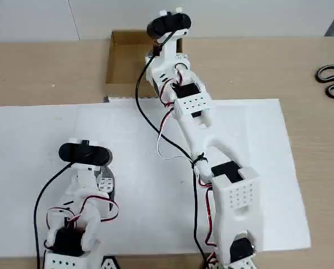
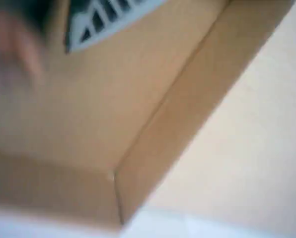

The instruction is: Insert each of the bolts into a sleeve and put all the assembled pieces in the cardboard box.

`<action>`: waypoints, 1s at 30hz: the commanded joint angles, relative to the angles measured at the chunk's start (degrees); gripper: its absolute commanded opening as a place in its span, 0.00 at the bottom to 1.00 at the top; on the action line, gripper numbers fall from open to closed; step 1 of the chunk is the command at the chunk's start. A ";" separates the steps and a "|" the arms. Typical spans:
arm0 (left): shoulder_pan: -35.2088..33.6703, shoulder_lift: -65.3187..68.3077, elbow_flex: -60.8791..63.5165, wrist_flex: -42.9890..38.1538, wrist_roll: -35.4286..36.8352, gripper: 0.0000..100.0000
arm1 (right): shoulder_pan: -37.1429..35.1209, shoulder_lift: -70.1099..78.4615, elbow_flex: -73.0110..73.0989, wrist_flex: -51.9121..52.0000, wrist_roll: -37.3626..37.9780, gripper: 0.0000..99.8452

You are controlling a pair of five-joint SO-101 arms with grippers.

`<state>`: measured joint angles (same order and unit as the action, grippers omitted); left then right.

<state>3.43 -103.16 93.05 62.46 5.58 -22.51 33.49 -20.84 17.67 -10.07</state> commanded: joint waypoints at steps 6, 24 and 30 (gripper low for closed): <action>-0.26 -0.44 -0.22 -0.18 -0.09 0.01 | 0.84 -5.58 -3.60 0.31 0.26 0.23; -0.26 -0.44 -0.22 -0.18 -0.09 0.01 | 5.76 -26.77 -3.43 44.00 -7.30 0.23; -0.26 -0.44 -0.22 -0.18 -0.09 0.01 | 8.66 -32.31 -3.43 55.78 -7.56 0.23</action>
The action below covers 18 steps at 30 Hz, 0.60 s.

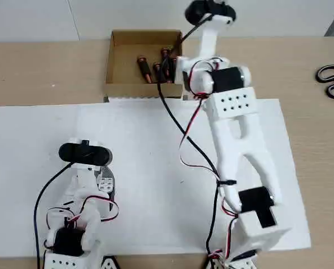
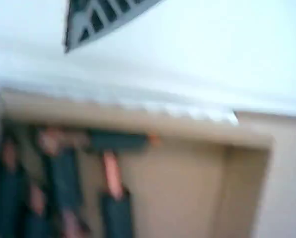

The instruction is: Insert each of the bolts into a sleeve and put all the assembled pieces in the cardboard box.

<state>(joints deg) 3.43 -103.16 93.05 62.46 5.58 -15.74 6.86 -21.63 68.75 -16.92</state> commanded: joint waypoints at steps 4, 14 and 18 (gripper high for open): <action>-0.26 -0.44 -0.22 -0.18 -0.09 0.01 | 5.41 -9.54 -2.64 12.88 -0.70 0.23; -0.26 -0.44 -0.22 -0.18 -0.09 0.01 | 12.79 -13.14 -2.55 26.51 -0.62 0.21; -0.26 -0.44 -0.22 -0.18 -0.09 0.01 | 13.41 -15.43 -2.55 26.59 -0.26 0.04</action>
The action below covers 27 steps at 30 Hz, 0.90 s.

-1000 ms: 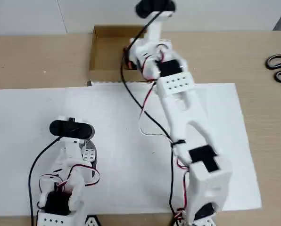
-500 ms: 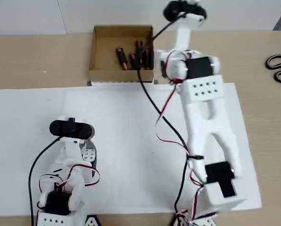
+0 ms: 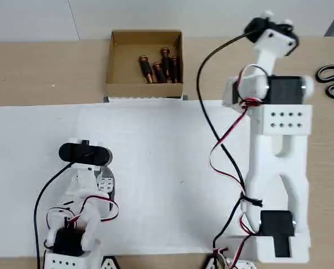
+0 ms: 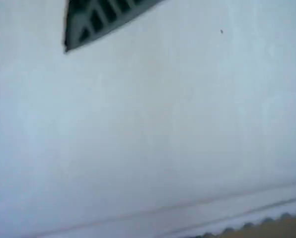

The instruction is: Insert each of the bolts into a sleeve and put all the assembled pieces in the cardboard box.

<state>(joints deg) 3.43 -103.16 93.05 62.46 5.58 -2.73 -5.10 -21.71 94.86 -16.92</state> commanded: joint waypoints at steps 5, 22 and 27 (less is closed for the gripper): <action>-0.26 -0.44 -0.22 -0.18 -0.09 0.01 | 0.66 -6.73 -2.46 0.75 -0.26 0.03; -0.26 -0.44 -0.22 -0.18 -0.09 0.01 | 1.71 -37.85 38.86 -2.68 4.57 0.00; -0.26 -0.44 -0.22 -0.18 -0.09 0.01 | 1.71 -49.36 61.01 -16.75 4.57 0.00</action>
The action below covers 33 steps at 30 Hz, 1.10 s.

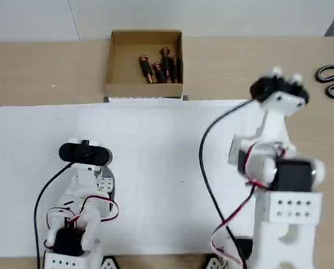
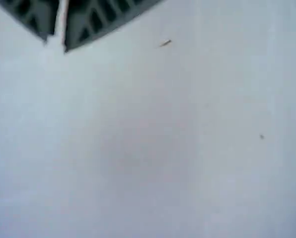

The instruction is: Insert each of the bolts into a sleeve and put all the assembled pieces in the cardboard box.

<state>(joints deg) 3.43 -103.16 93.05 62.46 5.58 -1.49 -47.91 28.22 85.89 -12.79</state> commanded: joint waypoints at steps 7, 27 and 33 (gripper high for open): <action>-0.26 -0.44 -0.22 -0.18 -0.09 0.01 | 0.40 -23.16 35.96 -23.96 4.04 0.00; -0.26 -0.44 -0.22 -0.18 -0.09 0.01 | 0.22 -56.04 68.31 -33.54 8.70 0.00; -0.26 -0.44 -0.22 -0.18 -0.09 0.01 | 0.66 -55.87 68.31 -33.36 8.70 0.00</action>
<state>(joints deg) 3.43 -103.16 93.05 62.46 5.58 -1.49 -102.95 95.65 52.22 -4.18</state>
